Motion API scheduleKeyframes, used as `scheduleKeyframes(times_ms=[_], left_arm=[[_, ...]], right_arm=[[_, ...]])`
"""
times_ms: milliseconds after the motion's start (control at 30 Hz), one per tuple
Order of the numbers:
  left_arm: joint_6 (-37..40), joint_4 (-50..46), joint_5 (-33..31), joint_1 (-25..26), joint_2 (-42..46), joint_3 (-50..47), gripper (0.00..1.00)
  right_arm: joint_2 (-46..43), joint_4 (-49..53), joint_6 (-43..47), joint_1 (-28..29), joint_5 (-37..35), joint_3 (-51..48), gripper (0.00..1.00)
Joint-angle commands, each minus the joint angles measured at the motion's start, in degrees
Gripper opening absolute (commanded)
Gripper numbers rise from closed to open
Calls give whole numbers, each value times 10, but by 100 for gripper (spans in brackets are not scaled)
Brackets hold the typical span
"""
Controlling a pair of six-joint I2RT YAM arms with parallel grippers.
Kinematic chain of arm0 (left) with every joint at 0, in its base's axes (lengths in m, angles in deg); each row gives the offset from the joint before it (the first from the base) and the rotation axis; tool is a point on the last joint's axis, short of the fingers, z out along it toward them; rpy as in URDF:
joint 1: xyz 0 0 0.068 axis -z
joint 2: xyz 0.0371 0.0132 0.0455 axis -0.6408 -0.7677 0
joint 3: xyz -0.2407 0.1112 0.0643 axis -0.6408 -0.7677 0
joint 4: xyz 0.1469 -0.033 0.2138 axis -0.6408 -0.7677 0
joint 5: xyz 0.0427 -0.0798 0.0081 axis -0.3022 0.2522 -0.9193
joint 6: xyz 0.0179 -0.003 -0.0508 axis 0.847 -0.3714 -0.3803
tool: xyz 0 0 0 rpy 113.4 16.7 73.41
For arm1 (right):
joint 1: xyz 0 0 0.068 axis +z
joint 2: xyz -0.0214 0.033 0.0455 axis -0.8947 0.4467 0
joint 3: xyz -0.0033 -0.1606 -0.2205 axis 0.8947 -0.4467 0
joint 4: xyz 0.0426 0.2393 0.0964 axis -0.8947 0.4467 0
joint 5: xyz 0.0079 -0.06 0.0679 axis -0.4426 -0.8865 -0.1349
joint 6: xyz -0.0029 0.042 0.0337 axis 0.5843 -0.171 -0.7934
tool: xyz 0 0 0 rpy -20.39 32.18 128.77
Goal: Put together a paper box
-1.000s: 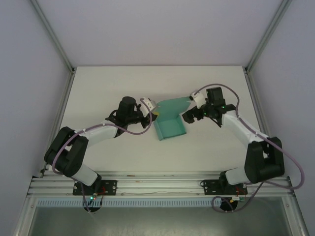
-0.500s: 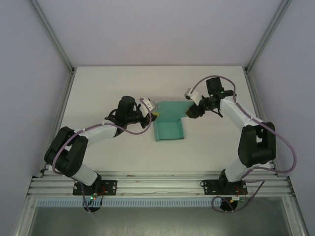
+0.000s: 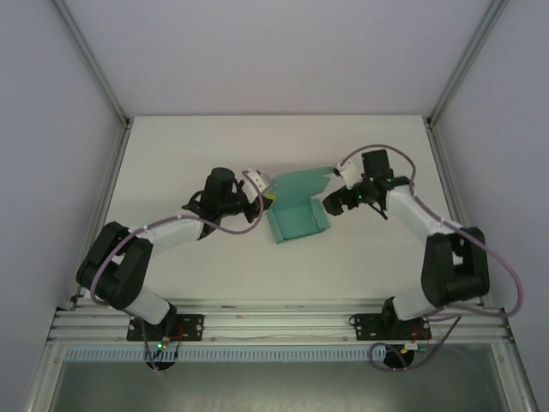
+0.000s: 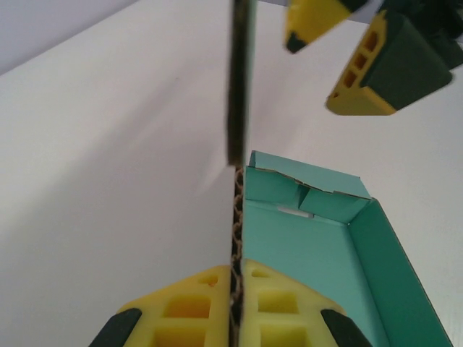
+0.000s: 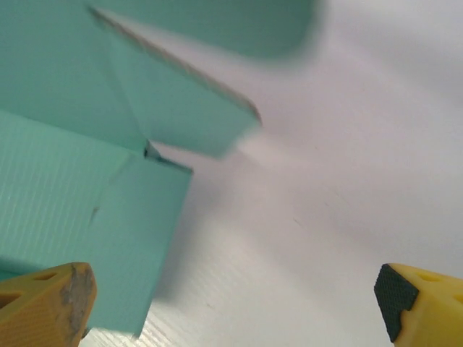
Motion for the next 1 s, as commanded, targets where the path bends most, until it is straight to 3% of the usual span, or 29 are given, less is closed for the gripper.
scheduleKeyframes(times_ms=[0, 100, 200, 433, 700, 833, 967], left_arm=[[-14, 35, -24, -1, 28, -13, 0], [-11, 37, -13, -1, 33, -17, 0], [-6, 31, -11, 0, 35, -15, 0], [-1, 25, -4, 1, 34, -12, 0], [6, 7, -9, 3, 24, 0, 0], [5, 10, -11, 4, 22, -1, 0], [3, 10, -11, 6, 18, 3, 0]], right_arm=[[-87, -116, -201, 2, -17, -48, 100], [-100, -129, -292, 4, -5, -83, 100], [-78, -97, -340, 5, 1, -86, 88], [17, -76, -323, 4, 84, -63, 74], [113, -111, -323, 7, 192, -36, 48], [110, -133, -316, 13, 230, -47, 48], [117, -124, -307, 28, 220, -41, 42]])
